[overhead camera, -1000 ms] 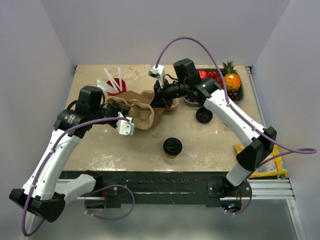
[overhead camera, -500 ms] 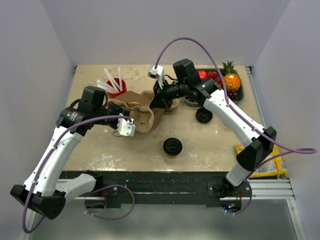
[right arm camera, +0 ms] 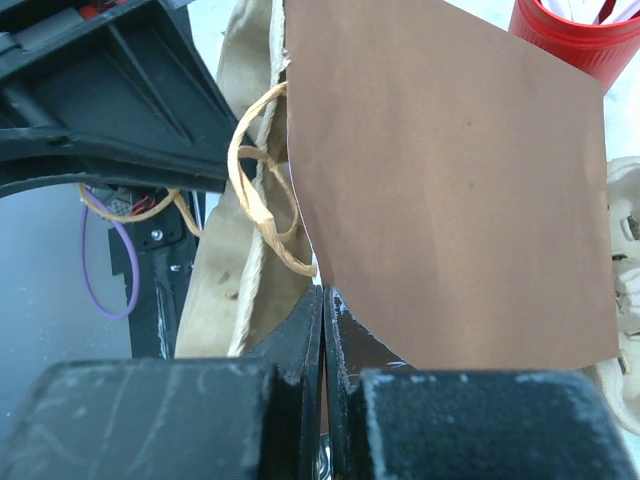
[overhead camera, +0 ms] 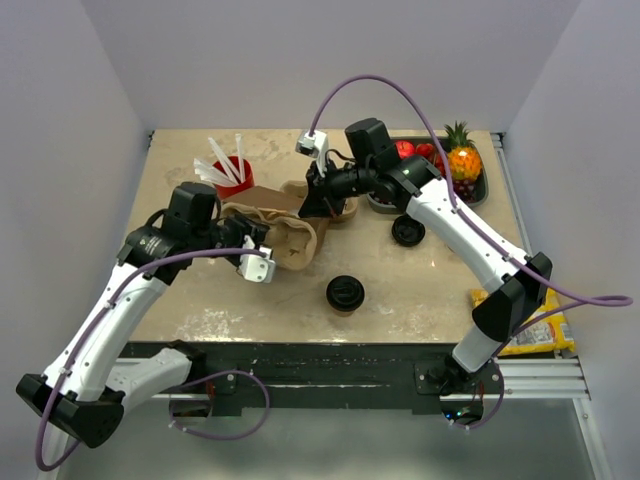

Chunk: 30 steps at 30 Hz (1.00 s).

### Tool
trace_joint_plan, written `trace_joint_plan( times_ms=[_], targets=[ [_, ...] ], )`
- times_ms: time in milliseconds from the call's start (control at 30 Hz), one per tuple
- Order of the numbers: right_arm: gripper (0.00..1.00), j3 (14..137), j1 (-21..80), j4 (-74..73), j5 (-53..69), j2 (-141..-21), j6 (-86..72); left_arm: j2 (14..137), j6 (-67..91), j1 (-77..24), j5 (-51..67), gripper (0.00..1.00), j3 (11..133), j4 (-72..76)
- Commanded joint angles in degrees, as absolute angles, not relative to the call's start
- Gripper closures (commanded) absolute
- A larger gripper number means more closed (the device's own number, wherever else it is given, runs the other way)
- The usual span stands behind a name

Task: Pack the takeout coffee

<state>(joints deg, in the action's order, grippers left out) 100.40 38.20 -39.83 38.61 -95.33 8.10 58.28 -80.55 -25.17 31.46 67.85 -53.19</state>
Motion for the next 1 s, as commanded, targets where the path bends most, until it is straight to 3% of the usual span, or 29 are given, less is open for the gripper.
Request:
trace_joint_plan(
  times_ms=[0,167,600,967],
  targets=[
    [1.0,102.5,38.2,-38.5,39.8,-95.8,6.8,57.9,-78.0,-26.0,38.1,1.0,69.3,-48.7],
    [1.0,103.0,38.2,-39.3,40.0,-96.1,7.2,58.9,-77.1,-26.2,40.3,1.0,69.4,-48.5],
    [1.0,104.8,38.1,-41.7,42.7,-96.6,7.4,52.0,-59.1,-26.2,39.6,1.0,63.0,-30.0],
    [1.0,106.7,37.4,-43.7,43.3,-97.6,8.3,49.9,-52.6,-26.2,42.3,1.0,64.9,-32.3]
  ],
)
